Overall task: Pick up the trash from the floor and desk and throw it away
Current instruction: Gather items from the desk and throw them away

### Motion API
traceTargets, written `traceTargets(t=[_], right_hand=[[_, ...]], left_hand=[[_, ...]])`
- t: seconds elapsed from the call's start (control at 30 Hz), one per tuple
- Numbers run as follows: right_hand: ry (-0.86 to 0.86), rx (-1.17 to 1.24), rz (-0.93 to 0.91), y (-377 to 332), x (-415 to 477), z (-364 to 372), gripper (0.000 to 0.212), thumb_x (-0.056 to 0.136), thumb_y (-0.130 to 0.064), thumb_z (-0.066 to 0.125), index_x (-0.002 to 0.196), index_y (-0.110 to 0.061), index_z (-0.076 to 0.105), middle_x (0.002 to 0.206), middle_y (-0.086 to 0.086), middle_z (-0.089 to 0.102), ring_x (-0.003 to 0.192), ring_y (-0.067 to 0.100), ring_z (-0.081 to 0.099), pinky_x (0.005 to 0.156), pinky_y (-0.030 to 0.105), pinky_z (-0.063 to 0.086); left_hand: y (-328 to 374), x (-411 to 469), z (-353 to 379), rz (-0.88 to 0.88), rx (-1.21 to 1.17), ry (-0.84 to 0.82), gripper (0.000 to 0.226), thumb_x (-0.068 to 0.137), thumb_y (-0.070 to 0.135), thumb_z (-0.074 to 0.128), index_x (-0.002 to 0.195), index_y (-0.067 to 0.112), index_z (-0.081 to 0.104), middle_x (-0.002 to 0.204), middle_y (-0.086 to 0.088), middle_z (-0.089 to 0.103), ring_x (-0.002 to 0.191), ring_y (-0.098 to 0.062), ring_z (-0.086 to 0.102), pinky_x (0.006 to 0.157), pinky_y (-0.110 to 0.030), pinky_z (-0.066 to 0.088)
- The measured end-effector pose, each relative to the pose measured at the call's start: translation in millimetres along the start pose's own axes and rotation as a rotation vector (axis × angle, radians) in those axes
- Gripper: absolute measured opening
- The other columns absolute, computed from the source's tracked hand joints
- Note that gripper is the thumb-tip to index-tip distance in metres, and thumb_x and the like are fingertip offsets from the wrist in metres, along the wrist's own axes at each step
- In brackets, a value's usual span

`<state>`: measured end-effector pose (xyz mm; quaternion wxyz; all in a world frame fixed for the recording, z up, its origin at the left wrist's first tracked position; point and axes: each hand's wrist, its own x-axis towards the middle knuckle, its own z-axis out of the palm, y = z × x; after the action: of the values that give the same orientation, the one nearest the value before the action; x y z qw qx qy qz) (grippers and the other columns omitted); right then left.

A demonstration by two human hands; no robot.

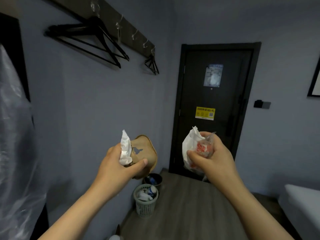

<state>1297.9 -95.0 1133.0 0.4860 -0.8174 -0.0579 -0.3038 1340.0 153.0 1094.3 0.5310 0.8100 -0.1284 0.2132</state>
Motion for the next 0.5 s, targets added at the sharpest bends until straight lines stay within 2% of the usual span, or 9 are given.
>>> traceTargets(t=[0.13,0.27,0.33,0.4,0.43,0.5], right_hand=[[-0.012,-0.02,0.031,28.6,67.4,43.5,0.052,0.075,-0.025,0.075,0.119,-0.037,0.05,0.103,-0.016,0.062,0.088,-0.006,0.06,0.068,0.019,0.053],[-0.015,-0.036,0.044,66.7,126.5,77.7,0.051,0.074,-0.024,0.074,0.118,-0.037,0.051,0.101,-0.015,0.063,0.087,-0.005,0.061,0.072,0.021,0.053],[-0.028,-0.048,0.065,90.1,153.4,91.2,0.053,0.075,-0.024,0.074,0.121,-0.036,0.05,0.102,-0.015,0.062,0.086,-0.002,0.062,0.073,0.023,0.055],[-0.04,-0.05,0.079,114.6,181.5,102.3,0.053,0.076,-0.024,0.074,0.121,-0.037,0.049,0.102,-0.015,0.062,0.086,-0.002,0.062,0.072,0.021,0.055],[-0.042,-0.045,0.08,128.0,196.5,107.6,0.054,0.076,-0.024,0.074,0.121,-0.037,0.048,0.102,-0.015,0.061,0.086,-0.003,0.062,0.07,0.019,0.053],[-0.046,-0.035,0.07,156.7,227.9,117.6,0.054,0.076,-0.025,0.075,0.121,-0.036,0.048,0.102,-0.015,0.061,0.087,-0.007,0.06,0.068,0.016,0.051]], left_hand=[[-41.8,80.1,14.0,-0.02,-0.024,-0.019,0.032,0.067,0.043,0.081,0.082,0.037,0.053,0.1,0.005,0.062,0.086,-0.006,0.062,0.064,-0.02,0.043],[-74.7,146.9,41.2,0.036,-0.016,-0.025,0.034,0.068,0.036,0.082,0.075,0.053,0.054,0.078,0.02,0.064,0.07,0.007,0.06,0.052,-0.008,0.041],[-91.8,173.6,57.0,0.038,0.009,-0.025,0.037,0.067,0.036,0.083,0.075,0.058,0.054,0.073,0.023,0.064,0.067,0.014,0.058,0.05,-0.007,0.041],[-109.4,201.1,73.5,0.016,0.025,-0.025,0.034,0.064,0.042,0.082,0.075,0.057,0.053,0.073,0.02,0.063,0.068,0.014,0.058,0.05,-0.009,0.04],[-119.6,216.6,82.8,0.013,0.029,-0.024,0.033,0.063,0.043,0.082,0.074,0.055,0.053,0.072,0.024,0.062,0.066,0.014,0.057,0.049,-0.009,0.04],[-139.0,249.6,103.5,-0.005,0.042,-0.018,0.028,0.061,0.048,0.08,0.071,0.043,0.054,0.069,0.03,0.059,0.063,0.012,0.056,0.048,-0.009,0.04]])
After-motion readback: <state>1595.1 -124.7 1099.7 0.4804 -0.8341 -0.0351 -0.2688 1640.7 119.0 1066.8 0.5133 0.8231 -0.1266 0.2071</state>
